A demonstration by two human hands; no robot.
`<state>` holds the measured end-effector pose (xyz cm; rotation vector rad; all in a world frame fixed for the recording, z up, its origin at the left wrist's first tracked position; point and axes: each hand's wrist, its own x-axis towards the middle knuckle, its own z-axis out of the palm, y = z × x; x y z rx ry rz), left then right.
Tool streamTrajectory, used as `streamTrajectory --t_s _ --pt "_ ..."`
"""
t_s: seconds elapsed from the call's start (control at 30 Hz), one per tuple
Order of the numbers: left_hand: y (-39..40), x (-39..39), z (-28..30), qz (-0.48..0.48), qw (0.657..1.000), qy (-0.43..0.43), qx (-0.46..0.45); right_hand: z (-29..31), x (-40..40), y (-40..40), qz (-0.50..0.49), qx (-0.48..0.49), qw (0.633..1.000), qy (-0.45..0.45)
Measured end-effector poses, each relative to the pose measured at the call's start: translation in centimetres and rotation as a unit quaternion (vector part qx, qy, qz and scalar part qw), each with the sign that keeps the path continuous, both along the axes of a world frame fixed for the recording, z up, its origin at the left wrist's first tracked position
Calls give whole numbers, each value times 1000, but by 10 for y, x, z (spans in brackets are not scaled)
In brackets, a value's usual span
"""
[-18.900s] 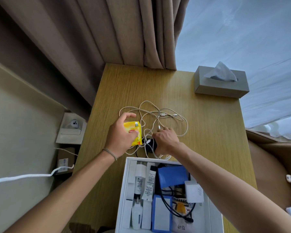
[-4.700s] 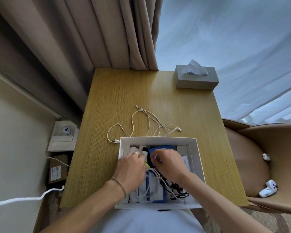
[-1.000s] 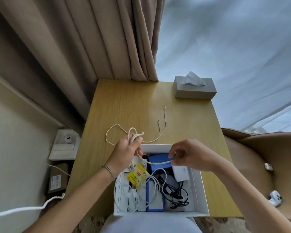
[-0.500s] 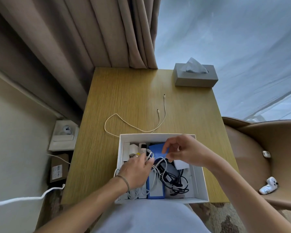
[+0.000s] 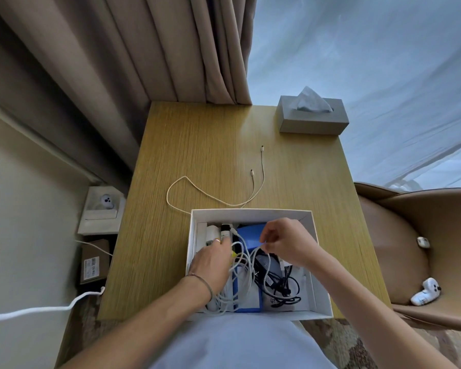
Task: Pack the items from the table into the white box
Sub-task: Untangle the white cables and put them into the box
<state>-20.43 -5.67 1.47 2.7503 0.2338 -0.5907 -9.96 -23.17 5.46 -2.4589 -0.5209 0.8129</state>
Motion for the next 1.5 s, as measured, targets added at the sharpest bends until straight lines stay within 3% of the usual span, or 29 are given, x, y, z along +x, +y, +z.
streamTrajectory --t_s 0.27,0.47,0.6,0.8,1.07,1.27,1.5 --pt "2 -6 6 -40 994 -69 78 -18 -7 -9 17 -35 998 -48" --pt "15 15 40 -33 966 -253 -31 -2 5 -7 -33 52 994 -87" --pt "31 53 59 -19 958 -283 -52 15 29 -2 -64 96 988 -105" --pt "37 115 57 -1 976 -209 -63 28 71 3 -99 99 982 -124" --pt "12 171 9 -16 999 -47 22 13 112 2 -106 87 987 -85" --pt "7 195 -22 -36 994 62 80 -1 124 -5 -107 88 989 -50" --pt "-5 211 -41 -141 975 86 148 -7 127 -17 -95 96 990 -37"
